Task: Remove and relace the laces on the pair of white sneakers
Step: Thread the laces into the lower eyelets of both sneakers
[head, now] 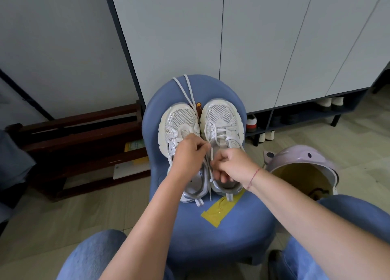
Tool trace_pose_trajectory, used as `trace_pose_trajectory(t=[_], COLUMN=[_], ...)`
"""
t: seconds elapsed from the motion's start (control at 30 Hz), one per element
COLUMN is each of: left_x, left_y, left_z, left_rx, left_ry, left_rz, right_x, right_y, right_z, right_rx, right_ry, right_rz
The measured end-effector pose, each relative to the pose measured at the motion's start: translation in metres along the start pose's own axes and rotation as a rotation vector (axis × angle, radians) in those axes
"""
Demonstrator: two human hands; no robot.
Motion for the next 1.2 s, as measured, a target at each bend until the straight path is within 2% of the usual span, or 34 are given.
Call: trace_pose_trajectory(t=[0.2, 0.27, 0.33, 0.5, 0.57, 0.8, 0.87, 1.0, 1.07, 1.13, 1.2], left_x=[0.001, 0.002, 0.002, 0.001, 0.001, 0.002, 0.003, 0.003, 0.003, 0.002, 0.0], left_y=[-0.002, -0.002, -0.003, -0.001, 0.0, -0.004, -0.005, -0.006, -0.005, -0.003, -0.002], left_z=[0.0, 0.0, 0.0, 0.001, 0.0, 0.001, 0.001, 0.003, 0.004, 0.003, 0.003], left_rx=[-0.003, 0.0, -0.001, 0.003, 0.009, 0.013, 0.021, 0.009, 0.004, -0.003, -0.026], left_ry=[-0.009, -0.016, -0.014, -0.001, -0.001, -0.002, 0.003, 0.003, 0.009, 0.018, 0.028], left_rz=[0.006, 0.002, 0.001, 0.001, 0.002, 0.003, 0.007, -0.004, -0.011, -0.012, -0.023], right_x=[-0.033, -0.038, -0.034, -0.013, -0.008, 0.0, -0.002, -0.007, -0.01, -0.012, -0.009], right_y=[0.01, 0.012, 0.011, 0.007, 0.004, 0.005, 0.003, 0.007, 0.008, 0.004, 0.001], right_z=[0.004, 0.003, 0.0, -0.006, 0.002, 0.009, 0.006, 0.002, -0.003, -0.015, -0.036], right_rx=[-0.285, -0.336, -0.319, 0.033, 0.12, 0.095, 0.033, -0.054, -0.056, -0.071, -0.042], right_ry=[-0.734, -0.81, -0.673, -0.041, 0.058, 0.161, 0.116, -0.112, -0.155, -0.129, 0.022], right_rz=[0.031, 0.048, 0.086, 0.083, 0.057, 0.034, 0.009, 0.044, 0.037, -0.004, -0.062])
Point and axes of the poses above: each hand's wrist, its own x-axis towards the middle knuckle, its own z-axis out of the palm, y = z × x, the point moved 2 cm from there along x, towards the middle knuckle, and after that the axes turned 11 degrees about -x, right-handed, at the moved point
